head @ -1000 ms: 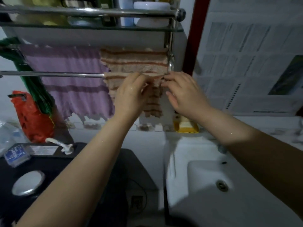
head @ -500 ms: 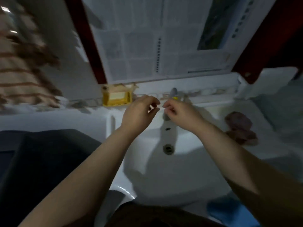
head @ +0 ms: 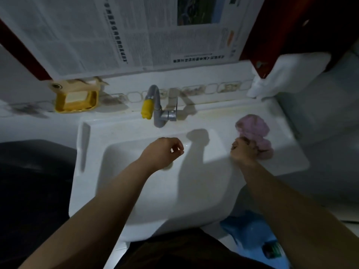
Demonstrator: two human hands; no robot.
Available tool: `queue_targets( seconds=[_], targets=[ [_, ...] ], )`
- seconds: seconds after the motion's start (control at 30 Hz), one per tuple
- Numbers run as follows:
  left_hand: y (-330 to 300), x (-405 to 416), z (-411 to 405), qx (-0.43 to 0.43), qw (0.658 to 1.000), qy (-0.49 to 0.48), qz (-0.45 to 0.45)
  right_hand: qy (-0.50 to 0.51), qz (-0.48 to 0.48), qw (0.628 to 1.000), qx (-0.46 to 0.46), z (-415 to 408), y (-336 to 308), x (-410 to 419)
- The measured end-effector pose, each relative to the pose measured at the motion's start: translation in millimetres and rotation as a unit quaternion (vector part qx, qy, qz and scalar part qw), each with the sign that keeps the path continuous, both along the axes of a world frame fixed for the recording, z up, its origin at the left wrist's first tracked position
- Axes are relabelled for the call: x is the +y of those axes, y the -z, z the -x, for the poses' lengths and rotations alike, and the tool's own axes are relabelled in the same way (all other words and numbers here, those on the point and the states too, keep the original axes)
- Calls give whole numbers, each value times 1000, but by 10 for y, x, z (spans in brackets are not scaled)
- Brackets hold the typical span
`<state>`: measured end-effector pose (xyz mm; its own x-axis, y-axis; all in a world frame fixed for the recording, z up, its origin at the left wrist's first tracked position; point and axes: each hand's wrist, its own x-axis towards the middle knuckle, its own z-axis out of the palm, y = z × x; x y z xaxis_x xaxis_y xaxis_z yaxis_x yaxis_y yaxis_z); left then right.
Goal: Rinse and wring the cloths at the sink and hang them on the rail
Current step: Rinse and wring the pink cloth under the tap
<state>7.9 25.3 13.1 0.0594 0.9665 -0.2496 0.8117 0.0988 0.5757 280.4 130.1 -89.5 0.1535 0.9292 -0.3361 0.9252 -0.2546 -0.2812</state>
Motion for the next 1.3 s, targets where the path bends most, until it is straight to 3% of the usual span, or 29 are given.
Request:
queue_targets(
  seconds=[0.17, 0.27, 0.3, 0.37, 0.43, 0.53, 0.63, 0.77, 0.87, 1.0, 1.03, 1.13, 1.2, 1.3],
  targets=[
    [132, 19, 49, 15, 998, -2, 57, 4, 20, 1000, -23, 20, 12, -1],
    [207, 43, 71, -12, 996, -44, 73, -75, 29, 997, -9, 316, -223, -4],
    [233, 51, 79, -27, 995, -57, 79, -81, 28, 996, 26, 445, -273, -35],
    [284, 61, 108, -80, 988, -86, 105, -70, 55, 978, 187, 740, -470, -135],
    [301, 57, 144, -164, 970, -108, 143, -66, 96, 940, 321, 1040, -650, -212],
    [327, 21, 209, -290, 938, -105, 156, -95, 143, 896, 410, 1406, -806, -277],
    [232, -45, 288, -353, 915, -149, 123, -123, 153, 876, 441, 1621, -791, -249],
    [190, -150, 472, -403, 887, -212, 71, -147, 158, 880, 423, 1744, -840, -149],
    [203, -241, 578, -453, 844, -283, 40, -148, 175, 876, 425, 1767, -838, -112],
    [219, -312, 694, -501, 785, -365, 22, -128, 236, 838, 475, 1752, -837, -136],
    [224, -323, 712, -530, 759, -378, 26, -129, 246, 844, 459, 1757, -814, -134],
    [181, -337, 706, -591, 692, -413, 42, -168, 215, 911, 310, 1806, -656, -5],
    [158, -307, 659, -600, 682, -415, 48, -100, 150, 945, 272, 1867, -549, 182],
    [86, -250, 587, -590, 705, -391, 48, -17, 64, 947, 315, 2067, -519, 529]
  ],
)
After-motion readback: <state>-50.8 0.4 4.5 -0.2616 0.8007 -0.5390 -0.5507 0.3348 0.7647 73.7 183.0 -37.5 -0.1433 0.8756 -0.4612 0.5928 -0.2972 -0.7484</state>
